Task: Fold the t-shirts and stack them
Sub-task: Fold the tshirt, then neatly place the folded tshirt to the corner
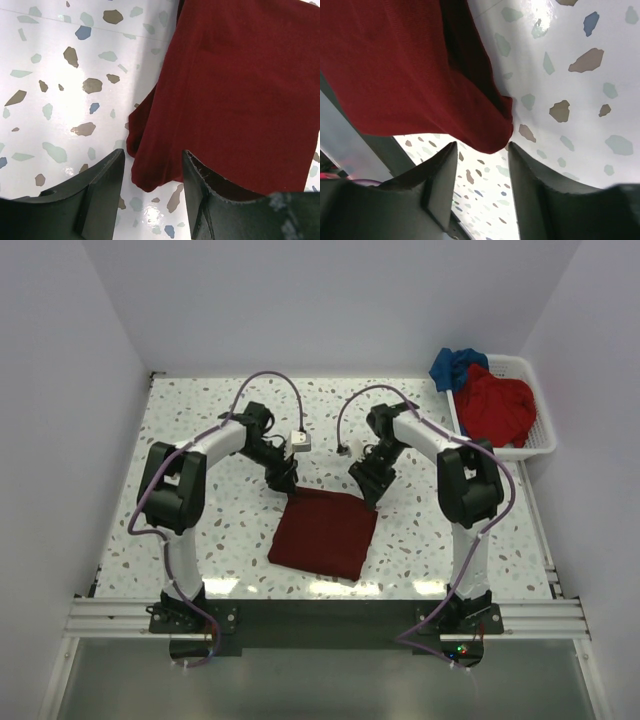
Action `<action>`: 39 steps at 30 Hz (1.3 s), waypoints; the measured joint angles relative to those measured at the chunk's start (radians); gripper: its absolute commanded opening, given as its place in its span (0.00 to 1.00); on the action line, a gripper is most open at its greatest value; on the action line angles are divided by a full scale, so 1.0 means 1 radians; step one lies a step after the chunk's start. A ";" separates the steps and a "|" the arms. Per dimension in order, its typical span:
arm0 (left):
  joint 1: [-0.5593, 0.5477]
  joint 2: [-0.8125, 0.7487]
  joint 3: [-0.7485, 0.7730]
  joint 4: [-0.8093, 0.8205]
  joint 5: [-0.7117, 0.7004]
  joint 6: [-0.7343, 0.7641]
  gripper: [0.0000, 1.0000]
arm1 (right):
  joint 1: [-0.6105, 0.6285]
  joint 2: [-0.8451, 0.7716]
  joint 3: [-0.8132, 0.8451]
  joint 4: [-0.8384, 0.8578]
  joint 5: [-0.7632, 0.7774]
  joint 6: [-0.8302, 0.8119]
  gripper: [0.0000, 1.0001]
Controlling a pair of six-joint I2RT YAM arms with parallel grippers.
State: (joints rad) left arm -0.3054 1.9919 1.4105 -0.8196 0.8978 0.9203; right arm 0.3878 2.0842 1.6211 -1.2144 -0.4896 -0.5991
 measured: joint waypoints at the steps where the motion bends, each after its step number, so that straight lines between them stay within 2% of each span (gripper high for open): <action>1: 0.000 0.001 0.000 0.000 0.000 0.000 0.52 | 0.000 0.004 0.001 -0.001 0.000 -0.001 0.44; 4: 0.000 0.006 0.000 0.000 0.000 0.000 0.44 | 0.000 0.009 0.001 -0.007 0.000 -0.011 0.34; 5: 0.000 0.010 0.000 -0.002 0.000 0.001 0.39 | 0.000 0.009 0.001 -0.011 0.000 -0.014 0.29; 6: 0.000 0.012 0.002 -0.004 0.000 0.003 0.36 | 0.000 0.009 0.001 -0.017 -0.001 -0.018 0.13; 8: 0.000 0.019 0.008 -0.008 0.001 0.007 0.25 | 0.000 0.009 0.001 -0.036 -0.002 -0.034 0.01; 11: 0.000 0.022 0.010 -0.010 0.005 0.008 0.12 | 0.000 0.007 0.004 -0.070 -0.006 -0.037 0.00; 16: 0.000 0.015 0.011 -0.003 0.006 -0.001 0.00 | 0.000 -0.027 0.021 -0.093 -0.006 -0.036 0.00; 22: 0.000 0.001 0.011 0.032 -0.014 -0.042 0.00 | -0.006 -0.068 -0.001 -0.096 0.061 -0.018 0.00; 28: -0.004 0.021 0.011 0.106 -0.058 -0.106 0.00 | -0.042 0.060 0.025 -0.021 0.133 0.019 0.00; 37: 0.000 0.137 0.075 0.225 -0.161 -0.253 0.00 | -0.048 0.218 0.246 0.010 0.220 0.085 0.00; 39: 0.006 0.151 0.106 0.245 -0.190 -0.275 0.06 | -0.050 0.240 0.299 0.020 0.245 0.094 0.00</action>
State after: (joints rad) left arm -0.2996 2.1426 1.5162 -0.5743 0.7082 0.6449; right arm 0.3374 2.3241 1.9198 -1.1946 -0.2451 -0.5049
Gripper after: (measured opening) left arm 0.067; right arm 0.018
